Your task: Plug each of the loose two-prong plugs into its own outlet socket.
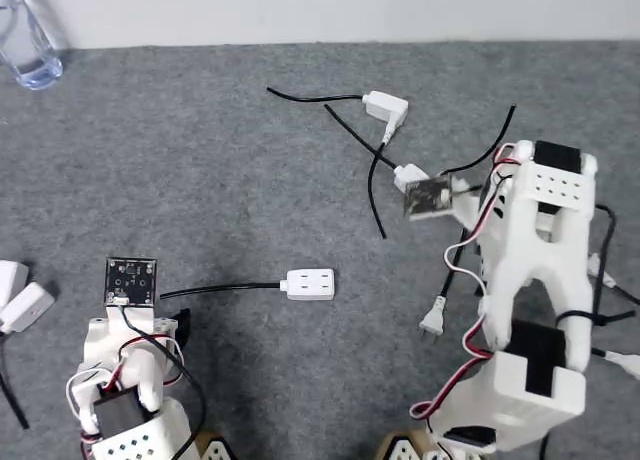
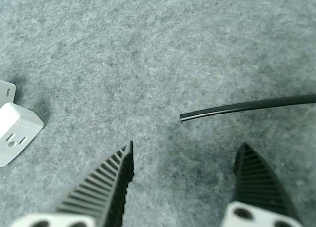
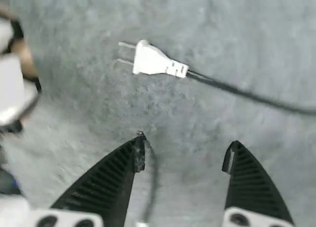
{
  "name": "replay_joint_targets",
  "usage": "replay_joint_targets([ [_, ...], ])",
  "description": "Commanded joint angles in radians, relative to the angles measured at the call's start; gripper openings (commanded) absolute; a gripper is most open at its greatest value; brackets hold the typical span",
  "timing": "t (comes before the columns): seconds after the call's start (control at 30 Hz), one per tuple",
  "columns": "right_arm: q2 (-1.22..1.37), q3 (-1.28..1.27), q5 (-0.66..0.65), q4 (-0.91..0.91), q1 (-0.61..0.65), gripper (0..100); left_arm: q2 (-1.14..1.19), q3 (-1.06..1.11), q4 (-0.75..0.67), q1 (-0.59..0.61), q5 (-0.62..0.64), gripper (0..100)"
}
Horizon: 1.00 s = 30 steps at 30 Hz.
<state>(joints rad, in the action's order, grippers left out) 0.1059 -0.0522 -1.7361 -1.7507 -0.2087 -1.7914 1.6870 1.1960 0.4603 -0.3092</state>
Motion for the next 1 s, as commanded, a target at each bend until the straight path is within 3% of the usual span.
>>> replay_joint_targets([
  [0.0, -0.045, -0.038, -0.141, -0.038, 0.059, 25.2, -0.006, -0.005, -0.009, -0.002, 0.011, 31],
  [0.33, -0.044, -0.256, -0.285, 0.082, 0.214, 25.1, -0.008, -0.004, -0.023, 0.000, 0.011, 31],
  [0.7, -0.035, -0.336, -0.646, 0.157, 0.033, 24.7, -0.008, -0.004, -0.025, -0.002, 0.011, 31],
  [0.97, 0.088, -0.345, -0.701, 0.265, 0.038, 6.4, -0.008, -0.004, -0.025, -0.006, 0.011, 31],
])
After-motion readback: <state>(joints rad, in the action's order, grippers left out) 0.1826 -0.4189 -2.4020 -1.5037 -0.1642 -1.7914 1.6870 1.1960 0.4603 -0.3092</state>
